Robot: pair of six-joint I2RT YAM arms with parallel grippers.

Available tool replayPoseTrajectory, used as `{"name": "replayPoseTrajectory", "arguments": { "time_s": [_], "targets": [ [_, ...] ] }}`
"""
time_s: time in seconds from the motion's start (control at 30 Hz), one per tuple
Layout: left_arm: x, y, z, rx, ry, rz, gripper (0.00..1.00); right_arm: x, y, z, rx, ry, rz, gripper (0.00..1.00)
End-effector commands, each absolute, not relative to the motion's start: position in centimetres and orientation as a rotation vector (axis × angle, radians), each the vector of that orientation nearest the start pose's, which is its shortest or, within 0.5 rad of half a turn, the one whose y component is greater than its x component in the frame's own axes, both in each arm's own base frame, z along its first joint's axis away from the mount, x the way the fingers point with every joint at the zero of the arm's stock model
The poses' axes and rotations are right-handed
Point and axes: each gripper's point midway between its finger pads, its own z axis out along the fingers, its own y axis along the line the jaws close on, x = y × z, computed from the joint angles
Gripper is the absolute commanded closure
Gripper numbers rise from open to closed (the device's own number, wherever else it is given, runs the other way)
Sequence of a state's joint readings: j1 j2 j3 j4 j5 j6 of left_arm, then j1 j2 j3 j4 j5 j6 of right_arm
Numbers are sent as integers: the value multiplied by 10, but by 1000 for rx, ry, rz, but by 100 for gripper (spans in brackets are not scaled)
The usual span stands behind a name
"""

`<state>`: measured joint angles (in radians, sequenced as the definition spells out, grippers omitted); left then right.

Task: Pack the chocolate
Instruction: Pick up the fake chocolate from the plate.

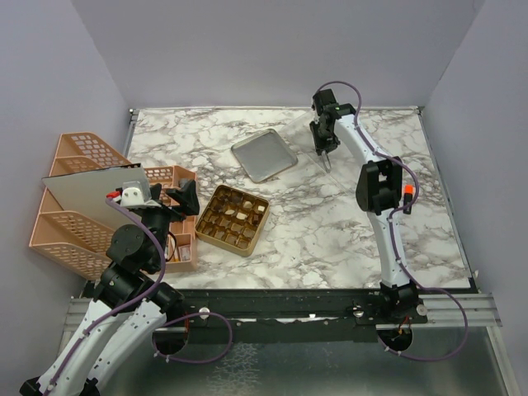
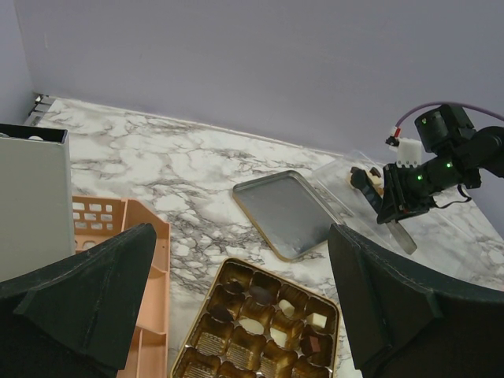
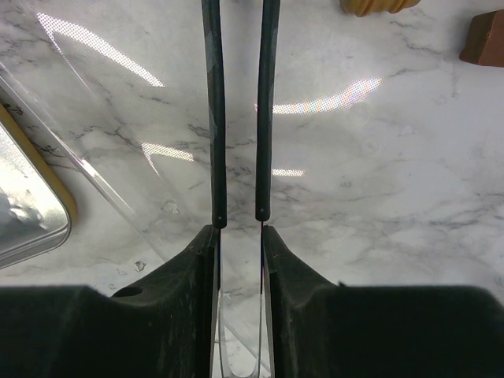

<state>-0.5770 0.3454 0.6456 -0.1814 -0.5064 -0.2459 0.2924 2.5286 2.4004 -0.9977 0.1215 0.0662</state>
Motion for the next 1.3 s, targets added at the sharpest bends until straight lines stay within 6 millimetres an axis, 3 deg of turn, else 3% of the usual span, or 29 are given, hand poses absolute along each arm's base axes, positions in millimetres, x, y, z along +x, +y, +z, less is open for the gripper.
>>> {"name": "replayPoseTrajectory", "arguments": {
  "time_s": [0.0,0.27,0.7,0.93,1.03,1.27],
  "targets": [
    [229,-52,320,-194,1452,-281,1,535,138,56,-275,2680,-56,75],
    [229,-52,319,-193,1455,-279,1,523,142,79,-254,2652,1,77],
    [229,-52,319,-192,1457,-281,1,481,152,117,-235,2598,173,79],
    [229,-52,319,-193,1458,-279,1,445,170,148,-266,2542,307,79],
    [229,-52,319,-195,1458,-277,1,425,186,161,-295,2509,404,79],
    [229,-50,319,-201,1455,-273,1,364,230,171,-441,2491,464,79]
  ]
}}
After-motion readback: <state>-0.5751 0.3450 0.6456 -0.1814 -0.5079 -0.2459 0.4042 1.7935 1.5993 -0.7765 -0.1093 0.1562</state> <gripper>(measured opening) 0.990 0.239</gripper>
